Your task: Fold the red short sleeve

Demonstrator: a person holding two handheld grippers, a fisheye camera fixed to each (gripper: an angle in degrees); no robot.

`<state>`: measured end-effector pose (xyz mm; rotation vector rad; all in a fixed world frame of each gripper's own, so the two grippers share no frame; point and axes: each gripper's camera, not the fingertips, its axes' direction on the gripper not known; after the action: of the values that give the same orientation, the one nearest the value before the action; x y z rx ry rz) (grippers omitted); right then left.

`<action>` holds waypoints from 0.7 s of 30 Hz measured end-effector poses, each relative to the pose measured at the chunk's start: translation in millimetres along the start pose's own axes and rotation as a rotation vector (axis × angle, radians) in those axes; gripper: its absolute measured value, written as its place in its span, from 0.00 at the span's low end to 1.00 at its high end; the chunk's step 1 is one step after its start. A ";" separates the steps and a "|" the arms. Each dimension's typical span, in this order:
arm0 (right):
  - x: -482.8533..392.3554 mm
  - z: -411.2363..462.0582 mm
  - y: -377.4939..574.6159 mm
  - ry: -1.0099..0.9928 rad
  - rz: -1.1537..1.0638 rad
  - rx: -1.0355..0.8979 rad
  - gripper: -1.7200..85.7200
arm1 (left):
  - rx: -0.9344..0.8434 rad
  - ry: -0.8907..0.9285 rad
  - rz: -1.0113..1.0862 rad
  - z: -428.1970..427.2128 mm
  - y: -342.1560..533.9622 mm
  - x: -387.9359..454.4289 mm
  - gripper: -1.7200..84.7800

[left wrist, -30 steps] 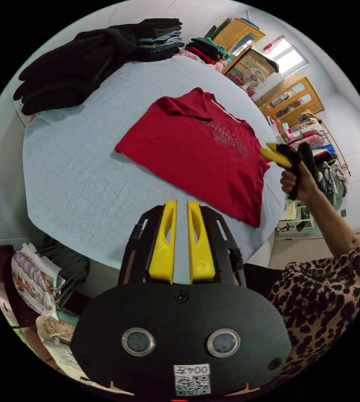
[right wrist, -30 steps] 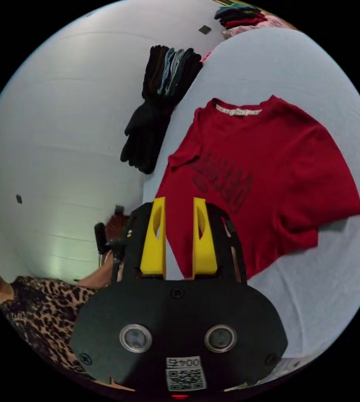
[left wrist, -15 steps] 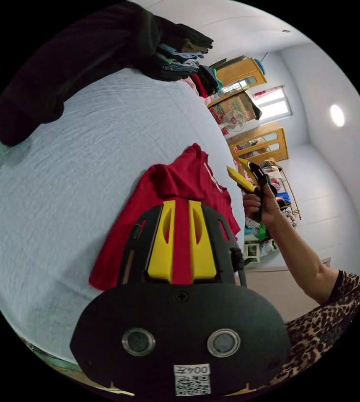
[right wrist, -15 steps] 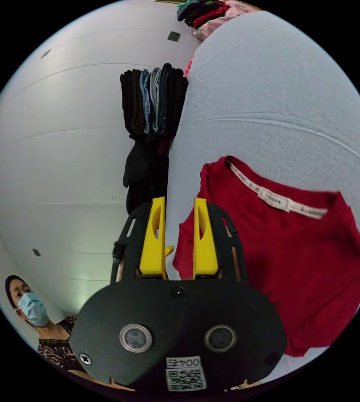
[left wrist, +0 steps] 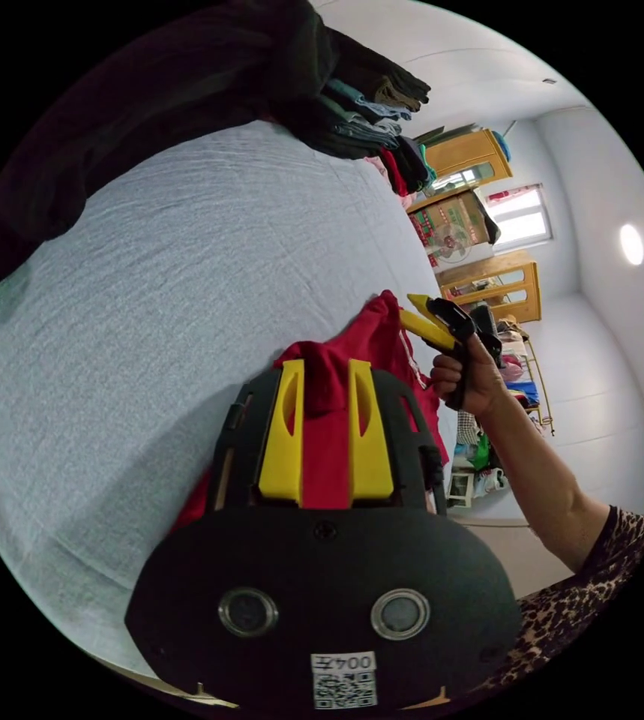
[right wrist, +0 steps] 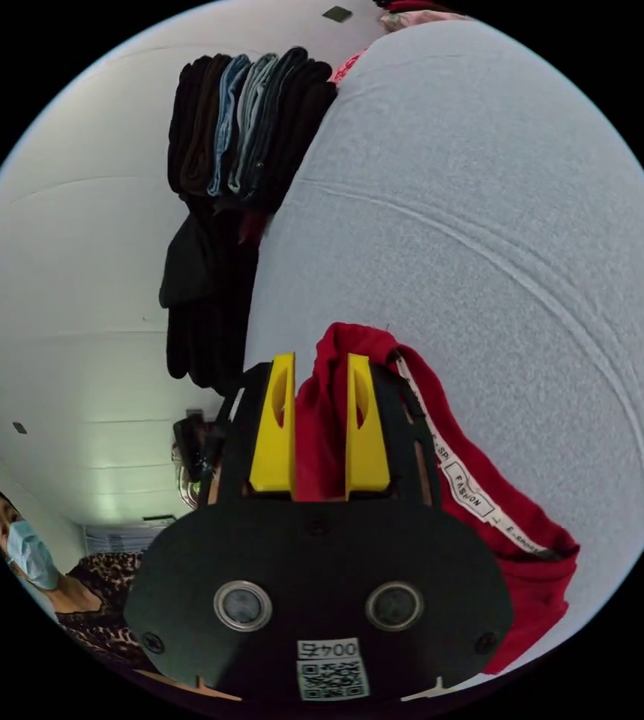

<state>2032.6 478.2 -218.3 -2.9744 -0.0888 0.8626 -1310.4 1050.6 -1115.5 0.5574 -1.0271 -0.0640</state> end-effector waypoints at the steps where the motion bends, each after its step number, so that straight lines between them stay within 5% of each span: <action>1: -1.2 3.1 -1.6 0.012 -0.006 -0.011 0.13 | -0.001 -0.008 0.002 1.8 -0.7 1.9 0.11; 9: -23.3 33.0 -16.2 0.055 -0.093 -0.039 0.03 | 0.025 -0.062 -0.014 11.3 6.0 5.0 0.05; 21: -80.6 40.1 27.4 0.250 -0.277 0.064 0.09 | 0.121 0.067 -0.028 6.8 26.8 -16.2 0.06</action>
<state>1944.3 446.4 -210.8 -2.8854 -0.4408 0.4515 -1330.0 1075.8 -1113.2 0.6802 -0.9616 -0.0080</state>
